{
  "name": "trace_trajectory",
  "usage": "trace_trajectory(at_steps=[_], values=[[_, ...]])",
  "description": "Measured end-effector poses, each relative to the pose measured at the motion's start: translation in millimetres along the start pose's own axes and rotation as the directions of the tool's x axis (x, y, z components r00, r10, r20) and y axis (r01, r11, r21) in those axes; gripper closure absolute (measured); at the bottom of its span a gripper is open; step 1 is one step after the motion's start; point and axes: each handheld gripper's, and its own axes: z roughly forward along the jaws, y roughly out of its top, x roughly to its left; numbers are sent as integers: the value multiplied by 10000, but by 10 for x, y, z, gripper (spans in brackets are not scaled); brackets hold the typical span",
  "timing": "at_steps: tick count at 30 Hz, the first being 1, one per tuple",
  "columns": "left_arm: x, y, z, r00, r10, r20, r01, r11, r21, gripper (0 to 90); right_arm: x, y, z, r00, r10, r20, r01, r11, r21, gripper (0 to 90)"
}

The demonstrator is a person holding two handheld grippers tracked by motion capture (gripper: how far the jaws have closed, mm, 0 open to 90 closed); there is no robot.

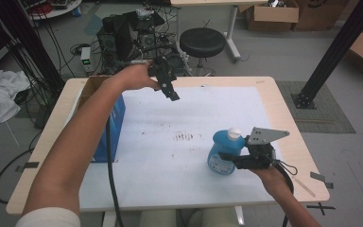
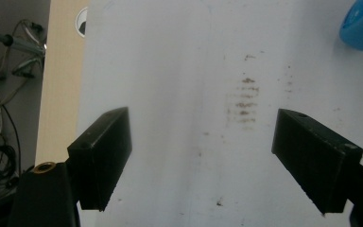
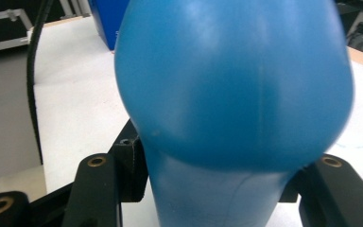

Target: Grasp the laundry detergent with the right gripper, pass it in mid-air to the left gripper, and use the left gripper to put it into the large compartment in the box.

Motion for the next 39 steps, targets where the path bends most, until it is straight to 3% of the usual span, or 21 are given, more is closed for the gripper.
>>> trace_trajectory(at_steps=[8, 15, 20, 25, 29, 39], values=[[-210, 13, -139, 9994, 238, 265, -247, 9991, 336, 211, -118, 213, -59, 9944, -496, -930, 508, 9986, 110, 441], [-424, 55, -261, 9968, 648, 458, -670, 9965, 491, 210, -197, 401, -58, 9799, -780, -1837, 825, 9964, 175, 441], [-573, 74, -345, 9931, 793, 866, -837, 9953, 484, 210, -217, 501, -36, 9679, -1030, -2291, 1100, 9938, 178, 441], [-683, 55, -425, 9903, 686, 1205, -736, 9966, 380, 207, -242, 550, 5, 9604, -1125, -2550, 1210, 9925, 177, 441], [-792, 54, -455, 9865, 837, 1409, -919, 9944, 526, 205, -266, 573, 68, 9529, -1209, -2783, 1315, 9911, 198, 441], [-929, 65, -488, 9738, 726, 2154, -833, 9957, 409, 204, -247, 646, 274, 9450, -1516, -2898, 1693, 9849, 369, 441]])
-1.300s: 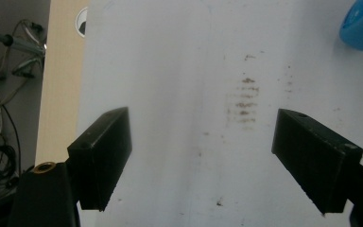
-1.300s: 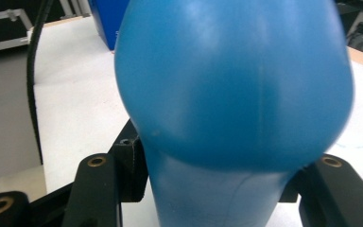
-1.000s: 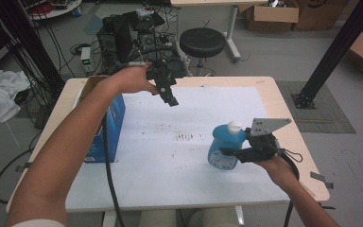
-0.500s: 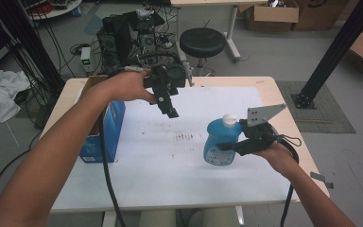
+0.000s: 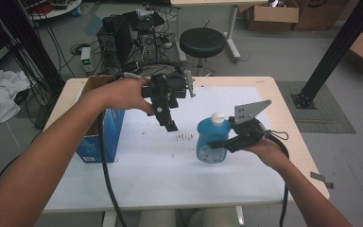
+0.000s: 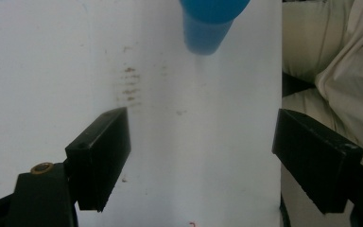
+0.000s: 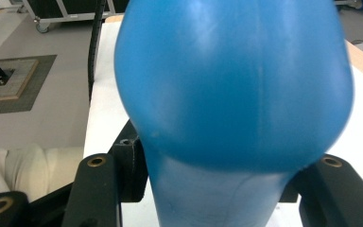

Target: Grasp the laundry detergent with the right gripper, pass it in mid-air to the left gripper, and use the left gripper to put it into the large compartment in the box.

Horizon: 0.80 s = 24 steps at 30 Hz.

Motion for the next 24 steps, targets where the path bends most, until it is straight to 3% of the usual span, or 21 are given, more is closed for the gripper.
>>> trace_trajectory(at_steps=[10, 24], values=[[-72, -21, 58, 9989, -109, 457, 104, 9999, 112, 207, 11, 99, 256, 9984, -358, -448, 364, 9993, 120, 442], [-149, -35, 64, 9974, -344, 635, 347, 9994, -43, 206, 10, 227, 556, 9907, -729, -1149, 741, 9972, 60, 442]])
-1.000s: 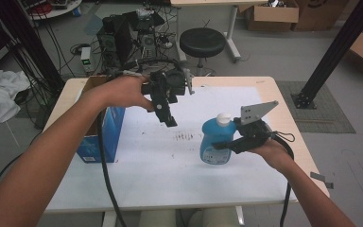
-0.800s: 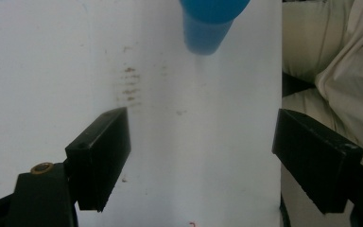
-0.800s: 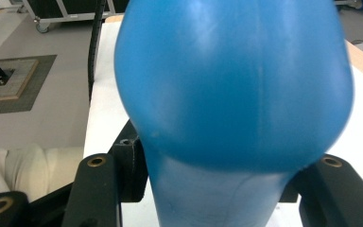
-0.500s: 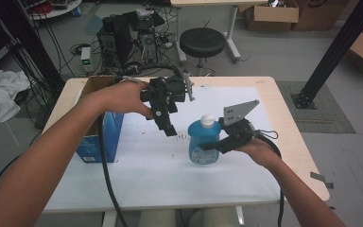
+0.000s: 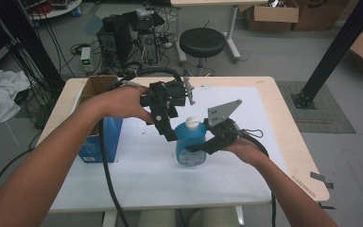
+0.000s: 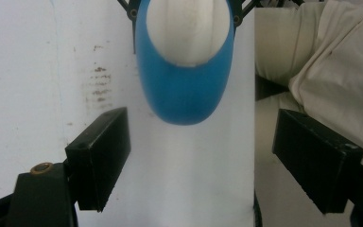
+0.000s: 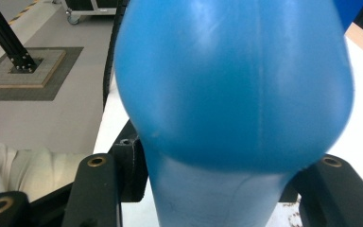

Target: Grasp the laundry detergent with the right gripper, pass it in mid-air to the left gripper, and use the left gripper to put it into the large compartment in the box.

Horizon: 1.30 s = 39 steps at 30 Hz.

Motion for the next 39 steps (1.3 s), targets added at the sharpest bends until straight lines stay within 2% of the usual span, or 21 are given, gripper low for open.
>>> trace_trajectory(at_steps=[6, 16, 19, 31, 39], values=[[15, 14, -14, 9998, -150, -125, 151, 9999, 18, 202, -13, 36, 85, 9999, -95, -125, 94, 10000, -19, 442], [0, 93, -7, 9998, -56, -178, 57, 10000, 79, 202, -4, 102, 167, 9994, -244, -243, 245, 9997, 28, 442], [-1, 94, 3, 9997, -148, -170, 150, 9998, 153, 203, -10, 112, 170, 9995, -256, -208, 257, 9997, 29, 442], [41, 106, 143, 9998, -218, -37, 219, 9996, 181, 205, -6, 183, 205, 9990, -363, -241, 363, 9993, -23, 441], [52, 111, 184, 9997, -212, -100, 212, 9998, -1, 208, -15, 210, 200, 9990, -391, -207, 389, 9992, -60, 441]])
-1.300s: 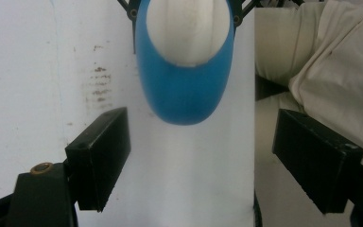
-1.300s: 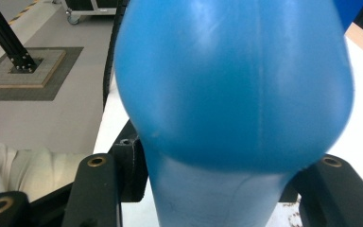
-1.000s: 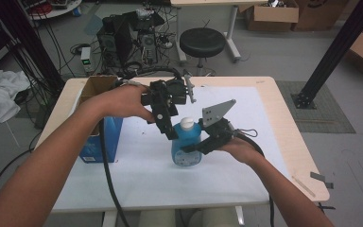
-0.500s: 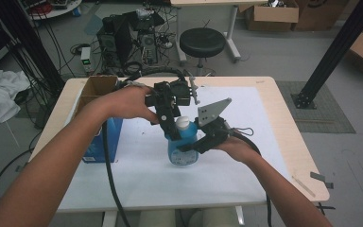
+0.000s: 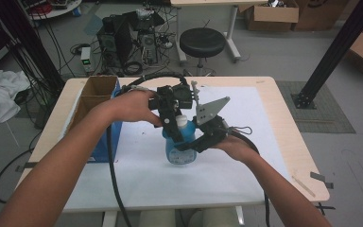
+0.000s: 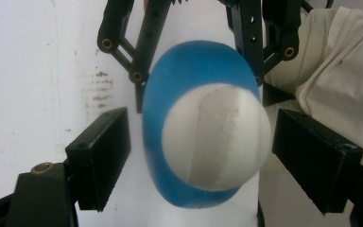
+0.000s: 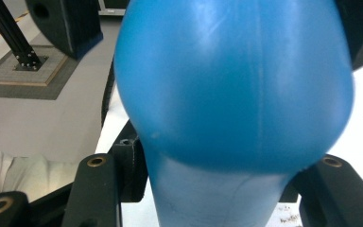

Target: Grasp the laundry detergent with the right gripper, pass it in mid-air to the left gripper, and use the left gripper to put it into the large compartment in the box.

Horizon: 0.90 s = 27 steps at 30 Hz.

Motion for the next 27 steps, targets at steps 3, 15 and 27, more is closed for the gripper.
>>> trace_trajectory(at_steps=[3, 15, 27], values=[[4, 6, 13, 10000, 65, -19, -65, 10000, 8, 209, 0, 5, 1, 10000, -2, -8, 2, 10000, 7, 441], [3, 1, 68, 9999, 171, 16, -171, 9999, 19, 228, 1, 21, 17, 10000, 45, -65, -45, 10000, 62, 440], [2, 7, 111, 9997, 227, 42, -227, 9997, 76, 248, 1, 39, 6, 9999, 128, -39, -128, 9999, 38, 440]])
